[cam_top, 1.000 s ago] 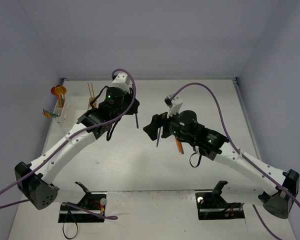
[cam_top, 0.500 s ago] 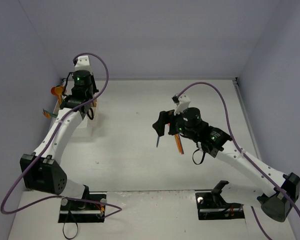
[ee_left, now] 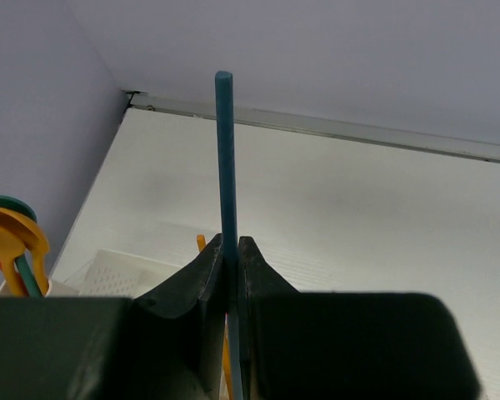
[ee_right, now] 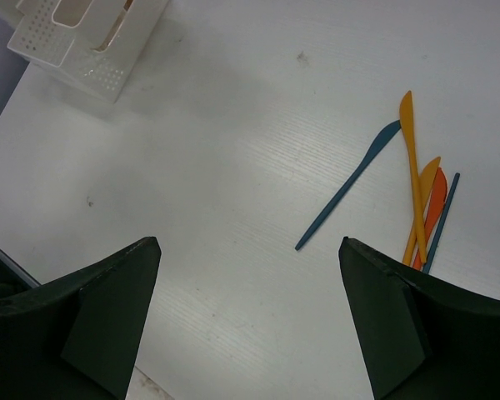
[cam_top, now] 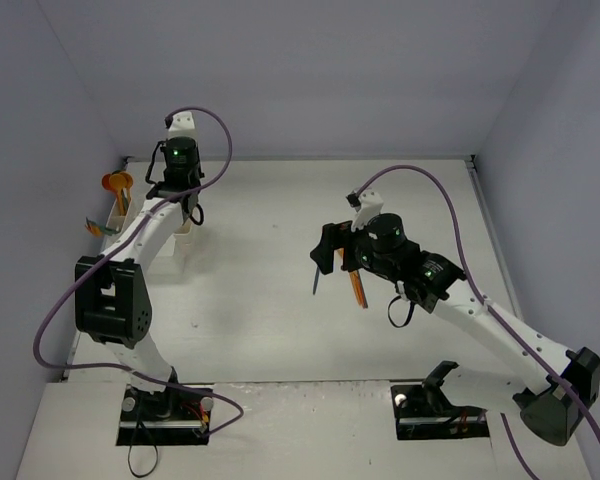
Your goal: Sort the eating utensils into containers
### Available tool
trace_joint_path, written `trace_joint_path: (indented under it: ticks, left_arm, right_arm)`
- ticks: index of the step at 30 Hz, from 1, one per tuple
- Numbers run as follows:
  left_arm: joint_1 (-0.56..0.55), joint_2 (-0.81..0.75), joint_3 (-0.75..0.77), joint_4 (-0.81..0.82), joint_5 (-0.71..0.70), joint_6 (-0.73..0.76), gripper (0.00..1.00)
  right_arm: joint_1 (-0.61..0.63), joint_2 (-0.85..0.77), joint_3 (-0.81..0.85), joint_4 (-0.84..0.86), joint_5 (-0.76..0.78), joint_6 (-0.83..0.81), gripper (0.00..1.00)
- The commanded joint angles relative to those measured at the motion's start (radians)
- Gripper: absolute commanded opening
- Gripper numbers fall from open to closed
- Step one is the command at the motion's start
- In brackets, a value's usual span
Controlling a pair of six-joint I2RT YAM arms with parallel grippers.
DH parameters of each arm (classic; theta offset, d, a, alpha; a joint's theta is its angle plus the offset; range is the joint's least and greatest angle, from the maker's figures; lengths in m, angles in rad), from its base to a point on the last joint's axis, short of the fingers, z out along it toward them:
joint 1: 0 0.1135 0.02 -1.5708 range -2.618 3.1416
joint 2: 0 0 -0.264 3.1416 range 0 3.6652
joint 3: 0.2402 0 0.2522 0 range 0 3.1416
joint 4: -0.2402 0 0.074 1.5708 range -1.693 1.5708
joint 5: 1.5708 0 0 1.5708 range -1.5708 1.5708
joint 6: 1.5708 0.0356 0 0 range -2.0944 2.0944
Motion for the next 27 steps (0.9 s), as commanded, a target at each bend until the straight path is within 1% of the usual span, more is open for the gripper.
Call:
trace_joint_path:
  ticks: [1, 6, 9, 12, 17, 21, 25, 27]
  left_arm:
    - [0.007, -0.013, 0.015, 0.172, -0.055, 0.043, 0.0]
    - [0.025, -0.014, -0.045, 0.225, -0.061, 0.055, 0.0]
    - [0.033, -0.002, -0.055, 0.23, -0.033, 0.056, 0.04]
    - [0.034, 0.01, -0.065, 0.235, -0.024, 0.051, 0.05]
    - [0.034, 0.005, -0.094, 0.234, -0.044, 0.043, 0.19]
    - [0.036, -0.022, -0.111, 0.232, -0.052, 0.042, 0.24]
    - [0.036, -0.069, -0.133, 0.226, -0.059, 0.025, 0.34]
    - [0.036, -0.104, -0.15, 0.219, -0.062, 0.006, 0.42]
  right_arm:
    - [-0.01, 0.015, 0.042, 0.029, -0.017, -0.019, 0.86]
    - [-0.012, 0.029, 0.047, 0.028, -0.027, -0.021, 0.86]
    - [-0.012, 0.031, 0.043, 0.026, -0.029, -0.017, 0.87]
    - [-0.012, 0.029, 0.04, 0.025, -0.031, -0.014, 0.87]
    - [-0.012, 0.019, 0.033, 0.017, -0.016, -0.009, 0.87]
    - [-0.017, 0.009, 0.018, 0.003, 0.015, -0.003, 0.87]
    - [-0.023, 0.006, 0.004, -0.012, 0.048, 0.002, 0.87]
    - [-0.027, 0.006, -0.002, -0.024, 0.08, 0.007, 0.87]
